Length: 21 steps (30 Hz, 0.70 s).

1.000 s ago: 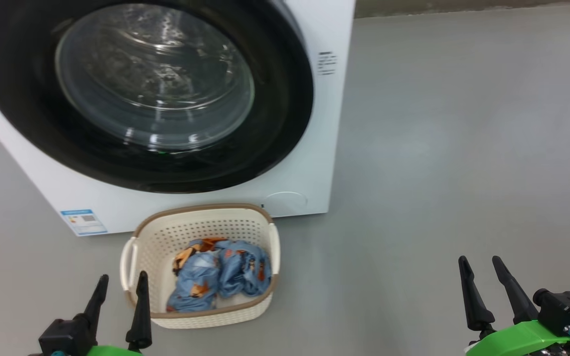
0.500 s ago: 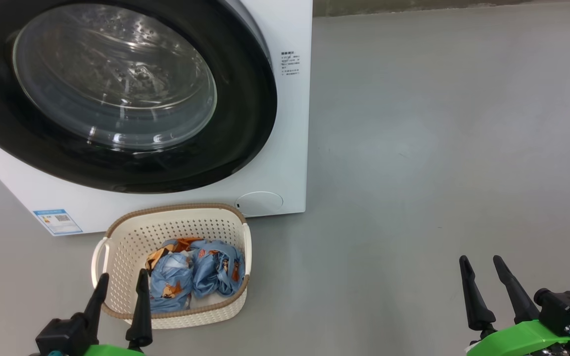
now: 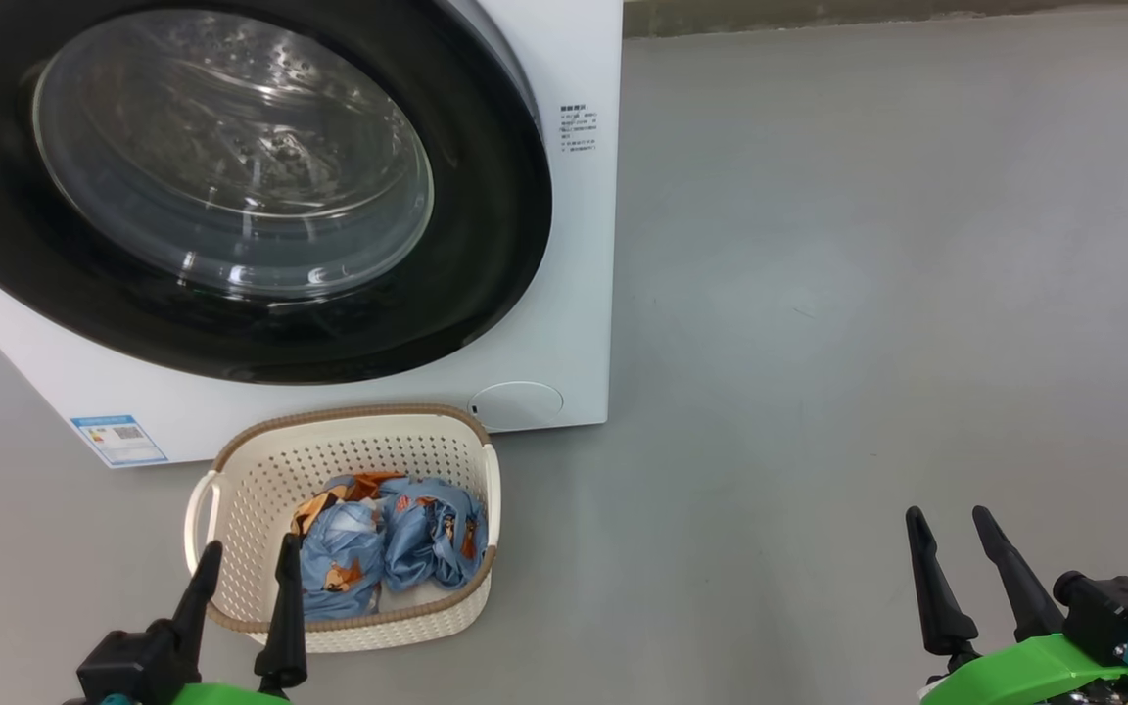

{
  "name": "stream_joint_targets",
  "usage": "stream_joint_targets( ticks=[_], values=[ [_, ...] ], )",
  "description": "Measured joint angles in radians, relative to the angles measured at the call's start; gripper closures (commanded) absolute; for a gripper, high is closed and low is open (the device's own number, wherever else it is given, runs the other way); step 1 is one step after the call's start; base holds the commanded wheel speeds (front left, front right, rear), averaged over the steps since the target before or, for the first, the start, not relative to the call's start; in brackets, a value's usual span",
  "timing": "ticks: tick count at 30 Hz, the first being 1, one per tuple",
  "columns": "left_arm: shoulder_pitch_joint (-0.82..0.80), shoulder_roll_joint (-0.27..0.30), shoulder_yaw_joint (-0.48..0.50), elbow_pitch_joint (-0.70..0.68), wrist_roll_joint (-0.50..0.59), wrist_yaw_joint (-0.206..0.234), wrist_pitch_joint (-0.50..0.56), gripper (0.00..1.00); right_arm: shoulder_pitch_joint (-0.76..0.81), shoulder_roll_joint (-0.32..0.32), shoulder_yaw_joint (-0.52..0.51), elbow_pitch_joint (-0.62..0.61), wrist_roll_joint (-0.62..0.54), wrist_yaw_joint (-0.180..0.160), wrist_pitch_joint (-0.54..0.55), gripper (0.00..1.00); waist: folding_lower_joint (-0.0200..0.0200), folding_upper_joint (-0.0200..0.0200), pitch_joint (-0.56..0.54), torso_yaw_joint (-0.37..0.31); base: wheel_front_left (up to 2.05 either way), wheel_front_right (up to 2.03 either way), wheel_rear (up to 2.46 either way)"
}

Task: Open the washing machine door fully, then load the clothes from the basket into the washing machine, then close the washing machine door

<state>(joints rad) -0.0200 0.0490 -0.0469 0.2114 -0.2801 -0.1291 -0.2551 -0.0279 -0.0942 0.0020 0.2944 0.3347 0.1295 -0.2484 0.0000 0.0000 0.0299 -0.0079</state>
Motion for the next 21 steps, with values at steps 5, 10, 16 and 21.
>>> stream_joint_targets(
  ticks=[5,10,16,21],
  values=[
    [0.000,0.000,-0.004,0.000,-0.001,0.000,0.000,0.00,-0.002,0.001,0.005,0.003,0.000,0.000,0.000,0.00,0.0000,0.0000,-0.002,0.002,0.00,0.00,0.00],
    [0.000,-0.001,-0.014,0.000,-0.008,0.000,0.000,0.00,-0.007,0.007,0.014,0.003,0.024,0.000,0.000,0.11,0.0000,0.0000,0.002,0.009,0.00,0.00,0.00],
    [0.000,-0.002,-0.025,0.000,-0.011,0.000,0.000,0.00,-0.067,0.014,0.038,0.007,0.081,0.000,0.000,1.00,0.0000,0.0000,0.012,0.023,0.00,0.00,0.00],
    [0.000,-0.003,-0.031,-0.001,-0.023,0.000,0.000,0.00,-0.126,0.018,0.042,0.010,0.175,0.000,0.000,1.00,0.0000,0.0000,0.031,0.033,0.00,0.00,0.00]
  ],
)
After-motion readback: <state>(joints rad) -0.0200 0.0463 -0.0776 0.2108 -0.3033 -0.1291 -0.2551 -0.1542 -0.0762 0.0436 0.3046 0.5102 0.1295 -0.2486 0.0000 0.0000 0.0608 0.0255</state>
